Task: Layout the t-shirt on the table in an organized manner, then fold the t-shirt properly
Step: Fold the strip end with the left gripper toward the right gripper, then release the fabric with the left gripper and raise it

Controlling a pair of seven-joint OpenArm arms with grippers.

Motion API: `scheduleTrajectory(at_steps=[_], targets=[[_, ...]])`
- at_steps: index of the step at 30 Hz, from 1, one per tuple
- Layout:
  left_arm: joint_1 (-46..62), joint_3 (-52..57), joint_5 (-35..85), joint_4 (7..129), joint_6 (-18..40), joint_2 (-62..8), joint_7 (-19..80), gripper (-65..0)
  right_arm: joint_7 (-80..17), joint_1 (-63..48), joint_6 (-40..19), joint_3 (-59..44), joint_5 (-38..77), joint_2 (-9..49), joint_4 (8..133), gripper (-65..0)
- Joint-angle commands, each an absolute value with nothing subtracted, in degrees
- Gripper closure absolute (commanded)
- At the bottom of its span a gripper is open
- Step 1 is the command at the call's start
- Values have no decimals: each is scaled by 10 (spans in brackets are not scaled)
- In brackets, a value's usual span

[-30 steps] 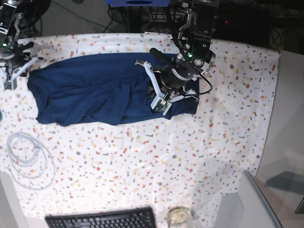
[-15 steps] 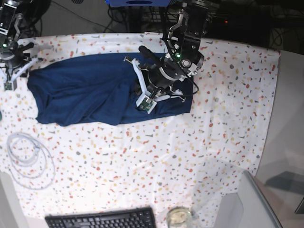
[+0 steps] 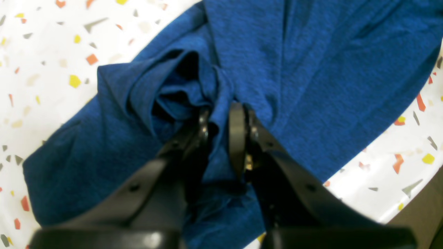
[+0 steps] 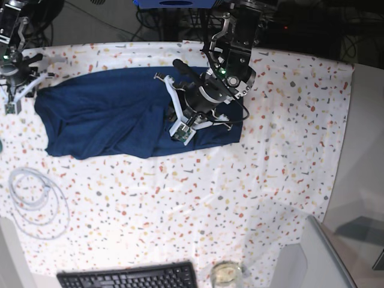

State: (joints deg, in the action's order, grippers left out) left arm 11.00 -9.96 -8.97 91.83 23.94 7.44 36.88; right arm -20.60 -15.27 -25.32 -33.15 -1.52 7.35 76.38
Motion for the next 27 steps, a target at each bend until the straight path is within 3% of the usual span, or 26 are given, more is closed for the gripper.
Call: scheduleTrajectory(at_steps=[1, 10, 14, 21, 27], targets=[[103, -102, -82, 927, 240, 80, 357, 0, -195, -150, -252, -335, -11, 82, 774, 0], [103, -102, -81, 927, 240, 80, 357, 0, -195, -150, -252, -335, -11, 82, 774, 0], [102, -106, -81, 927, 240, 81, 357, -191, -195, -150, -252, -335, -11, 82, 774, 0], [88, -173, -80, 915, 240, 80, 357, -392, -195, -150, -252, -335, -11, 82, 774, 0], [72, -225, -80, 884, 240, 81, 357, -420, -195, -153, -252, -335, -11, 82, 774, 0]])
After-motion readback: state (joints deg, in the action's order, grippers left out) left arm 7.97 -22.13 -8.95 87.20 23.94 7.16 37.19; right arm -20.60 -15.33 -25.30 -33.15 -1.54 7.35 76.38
